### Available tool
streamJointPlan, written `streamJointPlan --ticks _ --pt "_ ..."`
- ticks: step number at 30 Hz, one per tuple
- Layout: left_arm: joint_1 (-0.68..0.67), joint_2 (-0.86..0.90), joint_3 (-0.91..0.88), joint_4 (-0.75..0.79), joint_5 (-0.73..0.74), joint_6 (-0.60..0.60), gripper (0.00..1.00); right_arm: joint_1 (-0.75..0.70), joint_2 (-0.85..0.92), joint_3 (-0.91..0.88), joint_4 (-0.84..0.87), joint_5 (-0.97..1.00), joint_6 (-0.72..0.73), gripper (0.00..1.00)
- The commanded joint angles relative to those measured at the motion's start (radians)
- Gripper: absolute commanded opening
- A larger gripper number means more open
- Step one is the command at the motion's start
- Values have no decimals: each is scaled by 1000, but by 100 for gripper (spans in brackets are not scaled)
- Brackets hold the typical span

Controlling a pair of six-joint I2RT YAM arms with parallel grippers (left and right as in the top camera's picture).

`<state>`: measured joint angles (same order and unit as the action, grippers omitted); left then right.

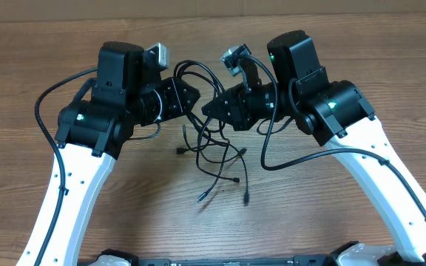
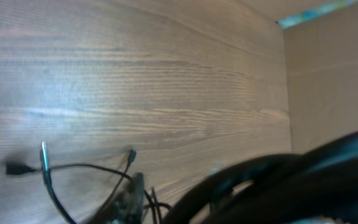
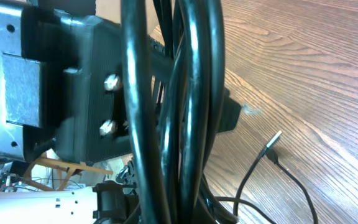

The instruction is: Untangle cables

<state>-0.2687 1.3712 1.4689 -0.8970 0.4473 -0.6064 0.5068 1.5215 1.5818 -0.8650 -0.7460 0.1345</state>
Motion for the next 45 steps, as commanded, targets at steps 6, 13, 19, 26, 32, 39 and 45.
streamJointPlan --ticks 6,13,19,26,32,39,45 --pt "1 3 13 -53 -10 1 54 3 1 8 8 80 -9 4" --pt "1 3 13 -56 -10 0 12 3 1 8 3 102 -9 4" --pt "1 3 13 -51 -11 0 4 3 1 8 2 103 -9 4" --pt "1 3 13 -48 -10 0 4 3 1 8 -24 236 -10 4" --pt "1 3 13 -31 75 -3 4 3 1 8 -53 364 -31 4" --pt "58 3 13 53 296 -4 4 3 1 8 -72 365 -61 4" --pt "180 3 13 57 468 -3 4 3 1 8 -83 391 -62 4"
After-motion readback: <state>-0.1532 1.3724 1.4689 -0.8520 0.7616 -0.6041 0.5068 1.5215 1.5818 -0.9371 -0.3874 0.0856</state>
